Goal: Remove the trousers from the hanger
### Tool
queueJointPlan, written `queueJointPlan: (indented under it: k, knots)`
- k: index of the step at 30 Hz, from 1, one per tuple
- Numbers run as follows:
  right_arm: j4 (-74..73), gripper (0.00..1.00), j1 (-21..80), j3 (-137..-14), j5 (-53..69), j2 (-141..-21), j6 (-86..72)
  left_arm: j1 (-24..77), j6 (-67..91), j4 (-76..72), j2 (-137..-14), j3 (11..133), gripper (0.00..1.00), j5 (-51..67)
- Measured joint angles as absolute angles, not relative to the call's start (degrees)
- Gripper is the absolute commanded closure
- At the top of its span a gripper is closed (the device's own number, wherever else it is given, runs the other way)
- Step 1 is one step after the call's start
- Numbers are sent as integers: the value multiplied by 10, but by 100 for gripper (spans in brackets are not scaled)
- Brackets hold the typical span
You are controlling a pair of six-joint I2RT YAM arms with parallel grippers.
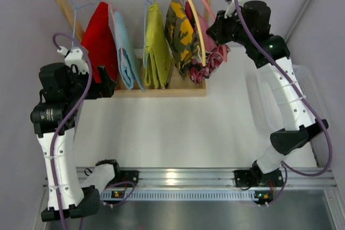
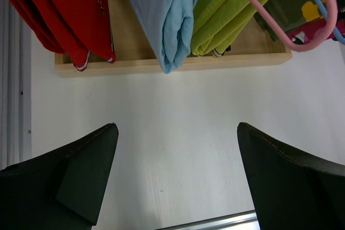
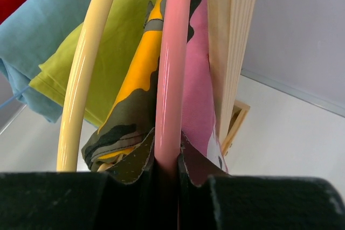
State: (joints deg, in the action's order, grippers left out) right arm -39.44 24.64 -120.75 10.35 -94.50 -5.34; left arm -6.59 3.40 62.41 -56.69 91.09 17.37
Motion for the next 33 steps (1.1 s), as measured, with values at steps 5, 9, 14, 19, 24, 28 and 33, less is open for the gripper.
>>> queueJointPlan:
  k: [5, 9, 14, 19, 24, 28, 33]
  knots:
    - [-398, 100, 247, -1192, 103, -919, -62, -66, 44, 612, -573, 926, 1, 173]
    - [-403, 100, 247, -1191, 106, -903, -63, -66, 50, 604, -576, 931, 2, 173]
    - [-395, 100, 249, -1177, 117, -867, -62, -66, 59, 594, -575, 932, 4, 177]
    - [-404, 100, 250, -1176, 119, -856, -60, -66, 65, 567, -562, 928, 4, 191]
    - [-403, 100, 250, -1168, 120, -850, -57, -66, 69, 555, -551, 929, 4, 206]
    - [-398, 100, 250, -1113, 121, -801, -45, -66, 69, 551, -551, 937, 4, 222]
    - [-421, 100, 250, -1064, 121, -729, -33, -66, 66, 546, -559, 945, 5, 252]
